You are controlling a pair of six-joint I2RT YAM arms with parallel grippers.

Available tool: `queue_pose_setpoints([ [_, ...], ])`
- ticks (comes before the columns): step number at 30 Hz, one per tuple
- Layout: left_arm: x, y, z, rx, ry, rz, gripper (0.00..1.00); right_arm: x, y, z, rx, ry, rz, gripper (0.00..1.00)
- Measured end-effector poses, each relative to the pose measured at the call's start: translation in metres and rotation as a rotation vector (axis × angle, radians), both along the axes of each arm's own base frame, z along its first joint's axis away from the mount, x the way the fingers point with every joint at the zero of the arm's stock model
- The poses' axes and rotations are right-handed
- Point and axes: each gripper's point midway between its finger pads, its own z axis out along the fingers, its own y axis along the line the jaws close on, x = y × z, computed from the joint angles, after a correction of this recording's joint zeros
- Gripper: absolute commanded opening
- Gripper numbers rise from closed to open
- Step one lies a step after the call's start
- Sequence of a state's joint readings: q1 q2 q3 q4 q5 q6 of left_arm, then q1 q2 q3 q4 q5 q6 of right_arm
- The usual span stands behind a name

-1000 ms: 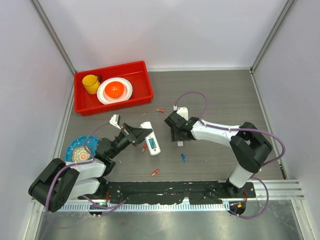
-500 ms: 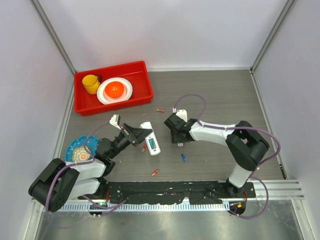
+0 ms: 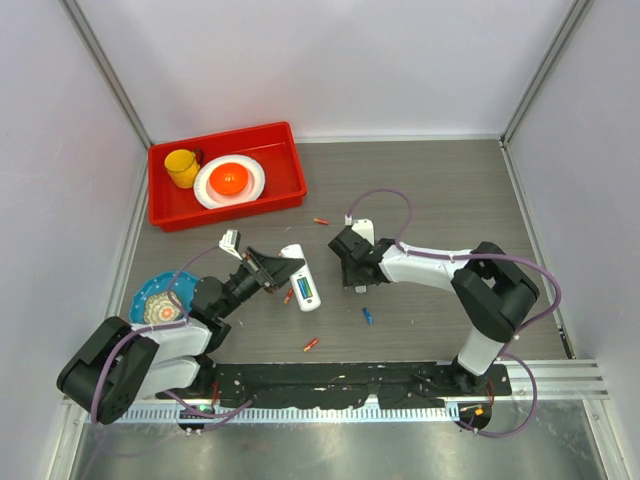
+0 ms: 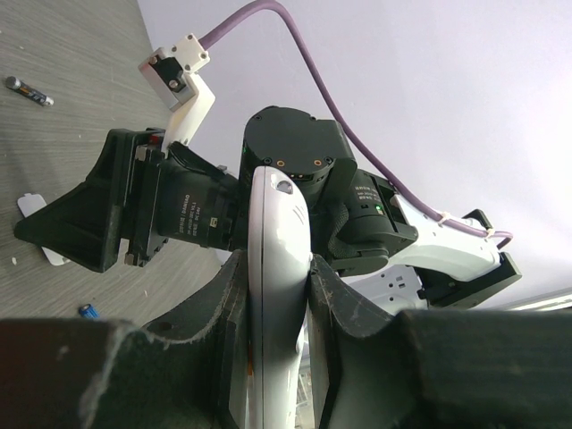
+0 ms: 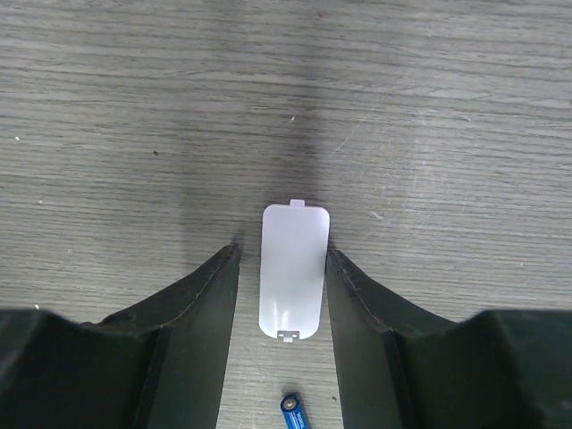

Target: Load the batteries into the remote control

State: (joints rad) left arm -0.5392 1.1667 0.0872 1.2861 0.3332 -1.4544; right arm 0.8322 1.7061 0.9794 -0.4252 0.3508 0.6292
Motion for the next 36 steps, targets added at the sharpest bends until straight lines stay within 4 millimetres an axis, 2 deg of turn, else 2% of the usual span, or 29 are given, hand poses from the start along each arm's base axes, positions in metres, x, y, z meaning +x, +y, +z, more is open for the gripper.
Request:
queue_pose_setpoints([
  [8,0.000,0.000,0.000,0.000,0.000,0.000,0.00,-0.001,0.000,0.000,0.014,-0.005,0.002,0.49],
  [11,0.000,0.000,0.000,0.000,0.000,0.000,0.00,-0.001,0.001,-0.001,0.022,-0.010,0.002,0.46],
  [21,-0.001,0.001,0.001,-0.002,-0.004,0.000,0.00,-0.003,0.000,-0.001,0.038,-0.016,0.005,0.24],
  [26,-0.001,0.001,0.001,-0.002,-0.004,0.000,0.00,-0.007,-0.003,0.001,0.039,-0.012,0.007,0.19],
  [29,-0.001,0.001,0.001,-0.002,-0.003,0.001,0.00,-0.016,-0.011,0.005,0.033,0.001,0.009,0.16],
  [32,0.001,0.000,0.002,-0.003,-0.005,0.005,0.00,-0.020,-0.016,0.029,0.074,-0.034,0.011,0.13],
  [35,0.007,-0.001,0.005,-0.005,-0.010,0.017,0.00,-0.017,-0.011,0.075,0.182,-0.130,0.019,0.09],
  [36,0.010,-0.003,0.006,-0.003,-0.011,0.022,0.00,-0.017,-0.009,0.091,0.221,-0.162,0.026,0.04],
])
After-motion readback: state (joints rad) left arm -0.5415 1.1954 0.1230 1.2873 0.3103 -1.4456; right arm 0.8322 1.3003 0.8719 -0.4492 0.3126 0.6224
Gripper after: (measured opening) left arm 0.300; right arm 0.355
